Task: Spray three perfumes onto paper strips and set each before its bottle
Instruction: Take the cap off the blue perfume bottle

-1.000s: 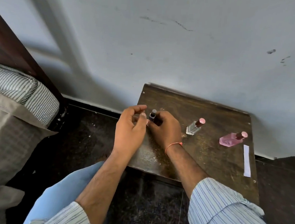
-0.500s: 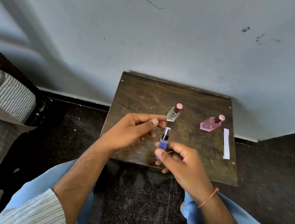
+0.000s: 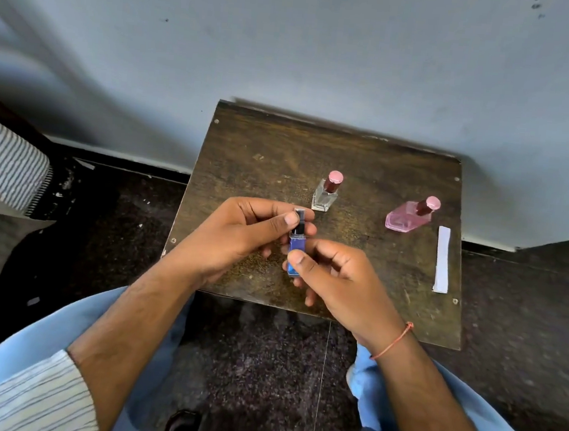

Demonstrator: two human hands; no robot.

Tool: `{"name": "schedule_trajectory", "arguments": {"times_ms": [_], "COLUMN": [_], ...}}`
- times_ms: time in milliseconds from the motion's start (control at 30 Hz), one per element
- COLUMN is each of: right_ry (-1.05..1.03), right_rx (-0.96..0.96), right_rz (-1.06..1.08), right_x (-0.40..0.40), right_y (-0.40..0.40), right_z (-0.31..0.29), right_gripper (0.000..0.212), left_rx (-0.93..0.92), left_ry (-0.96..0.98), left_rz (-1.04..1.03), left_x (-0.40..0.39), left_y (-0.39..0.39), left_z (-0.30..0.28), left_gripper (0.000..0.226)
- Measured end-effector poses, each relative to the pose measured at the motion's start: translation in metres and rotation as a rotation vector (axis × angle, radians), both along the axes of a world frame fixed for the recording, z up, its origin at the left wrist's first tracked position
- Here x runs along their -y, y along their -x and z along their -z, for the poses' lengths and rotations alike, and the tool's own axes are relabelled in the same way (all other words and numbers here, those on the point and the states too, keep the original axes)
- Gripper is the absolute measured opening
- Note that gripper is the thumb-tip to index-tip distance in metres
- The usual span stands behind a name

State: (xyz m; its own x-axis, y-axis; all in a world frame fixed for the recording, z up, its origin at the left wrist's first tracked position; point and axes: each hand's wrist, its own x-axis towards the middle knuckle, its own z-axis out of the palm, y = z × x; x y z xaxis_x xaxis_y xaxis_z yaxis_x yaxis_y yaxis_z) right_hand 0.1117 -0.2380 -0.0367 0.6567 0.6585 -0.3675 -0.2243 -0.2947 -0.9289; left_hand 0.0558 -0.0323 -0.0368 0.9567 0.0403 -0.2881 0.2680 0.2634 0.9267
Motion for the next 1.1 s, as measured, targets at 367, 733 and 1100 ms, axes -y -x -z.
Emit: {"name": "schedule_trajectory", "arguments": {"times_ms": [367, 733, 1100], "right_ry": [0.014, 0.014, 0.115], "right_rx": [0.140, 0.127, 0.349], "right_rz": [0.029, 0.006, 0.000], "right_x": [-0.007, -0.008, 0.001], "right_y": [0.005, -0.001, -0.005], "right_z": [0.008, 0.005, 0.009], "right_gripper": [0.011, 0.011, 0.017], "left_rx": [-0.035, -0.039, -0.054], "left_ry": [0.030, 0.106, 0.157], "left_rz": [-0.115, -0.161, -0.220], "left_x": [0.007, 0.004, 0.010], "left_y": [0.007, 0.006, 0.001], "left_z": [0.000, -0.005, -0.003], "left_gripper": [0.028, 0.024, 0.023]}}
